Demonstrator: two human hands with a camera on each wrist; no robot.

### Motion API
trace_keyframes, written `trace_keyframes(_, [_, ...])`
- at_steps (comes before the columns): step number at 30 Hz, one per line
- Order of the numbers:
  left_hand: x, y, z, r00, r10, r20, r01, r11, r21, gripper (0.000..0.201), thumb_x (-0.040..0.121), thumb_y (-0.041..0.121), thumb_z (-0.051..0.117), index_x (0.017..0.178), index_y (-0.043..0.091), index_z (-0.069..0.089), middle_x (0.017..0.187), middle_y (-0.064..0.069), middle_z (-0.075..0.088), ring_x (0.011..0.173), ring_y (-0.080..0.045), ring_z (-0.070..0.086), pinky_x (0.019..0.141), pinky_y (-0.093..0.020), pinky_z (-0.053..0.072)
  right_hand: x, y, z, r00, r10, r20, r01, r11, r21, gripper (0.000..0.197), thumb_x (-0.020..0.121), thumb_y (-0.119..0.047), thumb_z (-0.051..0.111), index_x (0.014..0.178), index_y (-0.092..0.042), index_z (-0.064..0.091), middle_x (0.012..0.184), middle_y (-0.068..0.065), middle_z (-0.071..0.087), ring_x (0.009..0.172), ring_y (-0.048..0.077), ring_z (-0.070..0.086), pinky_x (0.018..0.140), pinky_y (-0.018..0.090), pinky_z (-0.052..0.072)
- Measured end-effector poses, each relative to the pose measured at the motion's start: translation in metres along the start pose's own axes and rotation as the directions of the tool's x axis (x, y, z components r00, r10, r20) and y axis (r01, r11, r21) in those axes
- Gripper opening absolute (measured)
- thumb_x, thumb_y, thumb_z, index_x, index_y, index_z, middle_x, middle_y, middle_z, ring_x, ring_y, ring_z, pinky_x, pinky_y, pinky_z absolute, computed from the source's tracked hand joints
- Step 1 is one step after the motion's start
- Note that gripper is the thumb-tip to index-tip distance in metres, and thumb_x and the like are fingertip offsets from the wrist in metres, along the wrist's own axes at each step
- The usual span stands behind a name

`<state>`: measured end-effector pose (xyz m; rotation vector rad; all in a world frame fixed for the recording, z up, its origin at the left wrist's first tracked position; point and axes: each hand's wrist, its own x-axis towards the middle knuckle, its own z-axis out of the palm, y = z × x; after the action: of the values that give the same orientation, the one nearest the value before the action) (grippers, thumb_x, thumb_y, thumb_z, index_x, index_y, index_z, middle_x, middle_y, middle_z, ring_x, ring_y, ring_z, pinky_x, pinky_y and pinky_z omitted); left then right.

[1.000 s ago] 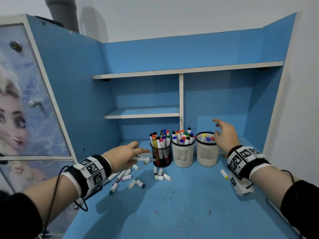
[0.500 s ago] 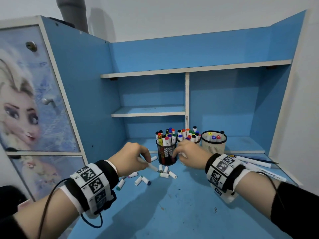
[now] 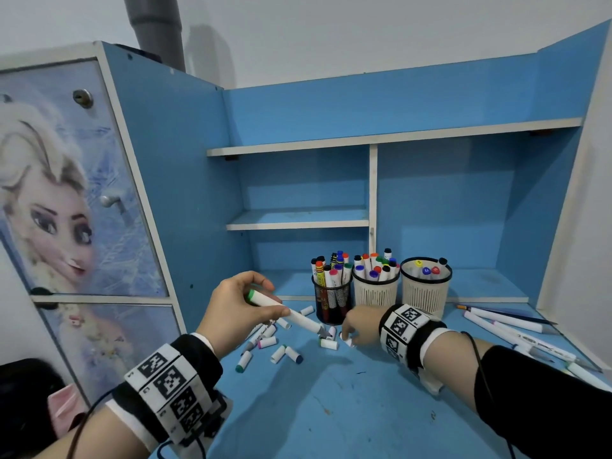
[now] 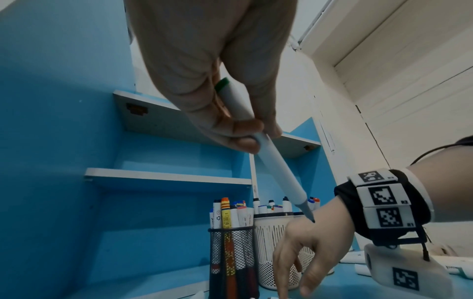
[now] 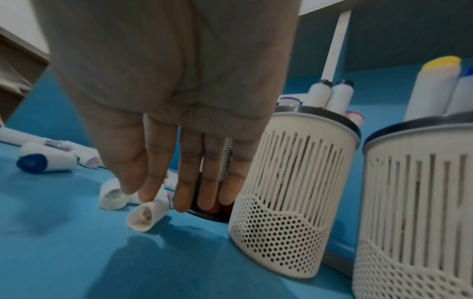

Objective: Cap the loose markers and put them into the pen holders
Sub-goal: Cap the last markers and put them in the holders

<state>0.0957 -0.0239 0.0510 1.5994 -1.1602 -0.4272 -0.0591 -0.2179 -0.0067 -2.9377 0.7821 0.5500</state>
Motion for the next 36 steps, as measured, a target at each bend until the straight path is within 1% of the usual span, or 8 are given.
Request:
trace_keyframes(6, [0.000, -0.008, 0.000, 1.000, -0.011, -0.019, 0.009, 0.996, -0.087, 0.032, 0.062, 0.002, 0.084, 0.080, 0.008, 0.058, 0.078, -0.012, 0.074, 0.086, -0.035, 0.070, 0.082, -0.048, 0.055, 0.006, -0.006, -0.001, 0.998, 0.004, -0.063, -0.004, 1.000, 0.009, 0.037, 0.093, -0.010, 0.049, 0.128, -0.015, 0.056, 0.131, 0.010, 0.053, 0.119, 0.027, 0.051, 0.097, 0.034, 0.043])
trace_keyframes(11, [0.002, -0.014, -0.001, 0.999, -0.013, -0.040, 0.007, 0.990, -0.143, 0.030, 0.062, 0.002, 0.084, 0.079, 0.005, 0.060, 0.079, -0.016, 0.073, 0.088, -0.033, 0.070, 0.087, -0.047, 0.054, 0.016, -0.020, -0.001, 0.997, -0.050, -0.052, 0.049, 0.998, -0.025, 0.043, 0.090, -0.005, 0.051, 0.131, -0.017, 0.052, 0.127, 0.011, 0.053, 0.116, 0.029, 0.051, 0.091, 0.039, 0.048])
trace_keyframes(17, [0.007, -0.010, -0.012, 0.993, 0.023, -0.119, -0.045, 0.981, -0.186, 0.027, 0.061, 0.000, 0.083, 0.075, 0.006, 0.061, 0.076, -0.020, 0.070, 0.071, -0.025, 0.066, 0.073, -0.037, 0.052, 0.025, -0.029, -0.001, 0.997, -0.069, -0.043, 0.067, 0.997, -0.048, 0.034, 0.091, -0.012, 0.052, 0.125, -0.014, 0.058, 0.123, 0.013, 0.054, 0.111, 0.030, 0.053, 0.088, 0.037, 0.047])
trace_keyframes(22, [0.015, -0.009, -0.024, 0.976, 0.064, -0.207, -0.108, 0.972, -0.211, 0.025, 0.064, -0.003, 0.080, 0.074, 0.008, 0.061, 0.067, -0.009, 0.068, 0.054, -0.006, 0.060, 0.050, -0.014, 0.047, 0.031, -0.029, -0.006, 0.996, -0.085, 0.001, 0.085, 0.994, -0.064, 0.034, 0.086, -0.006, 0.060, 0.120, -0.011, 0.060, 0.118, 0.011, 0.059, 0.108, 0.027, 0.055, 0.087, 0.037, 0.049])
trace_keyframes(26, [0.020, -0.009, -0.035, 0.965, 0.079, -0.250, -0.137, 0.965, -0.223, 0.023, 0.066, -0.002, 0.080, 0.077, 0.007, 0.061, 0.059, 0.003, 0.068, 0.053, -0.003, 0.059, 0.050, -0.013, 0.047, 0.035, -0.032, -0.008, 0.996, -0.084, 0.009, 0.085, 0.991, -0.106, 0.036, 0.084, -0.005, 0.062, 0.120, -0.013, 0.060, 0.120, 0.011, 0.058, 0.110, 0.027, 0.054, 0.087, 0.039, 0.050])
trace_keyframes(30, [0.021, -0.012, -0.045, 0.955, 0.081, -0.286, -0.153, 0.959, -0.237, 0.023, 0.067, 0.000, 0.080, 0.079, 0.007, 0.061, 0.067, -0.004, 0.067, 0.055, -0.005, 0.057, 0.050, -0.014, 0.047, 0.038, -0.039, -0.007, 0.995, -0.099, 0.005, 0.098, 0.986, -0.132, 0.041, 0.084, -0.004, 0.062, 0.124, -0.010, 0.058, 0.122, 0.012, 0.057, 0.112, 0.027, 0.051, 0.086, 0.035, 0.045])
trace_keyframes(33, [0.019, -0.016, -0.047, 0.955, 0.072, -0.288, -0.143, 0.962, -0.233, 0.023, 0.067, -0.001, 0.079, 0.079, 0.006, 0.061, 0.065, -0.002, 0.068, 0.054, -0.006, 0.058, 0.050, -0.015, 0.048, 0.040, -0.041, -0.006, 0.996, -0.093, 0.016, 0.094, 0.989, -0.117, 0.029, 0.081, 0.003, 0.061, 0.108, -0.006, 0.065, 0.103, 0.008, 0.055, 0.094, 0.023, 0.051, 0.075, 0.031, 0.045])
trace_keyframes(36, [0.018, -0.019, -0.047, 0.956, 0.061, -0.286, -0.129, 0.965, -0.227, 0.022, 0.067, -0.001, 0.079, 0.080, 0.005, 0.061, 0.068, -0.007, 0.067, 0.053, -0.003, 0.058, 0.050, -0.014, 0.048, 0.036, -0.043, -0.008, 0.997, -0.063, 0.033, 0.066, 0.990, -0.128, 0.020, 0.080, 0.007, 0.059, 0.093, -0.007, 0.064, 0.097, 0.006, 0.048, 0.090, 0.022, 0.048, 0.070, 0.029, 0.040])
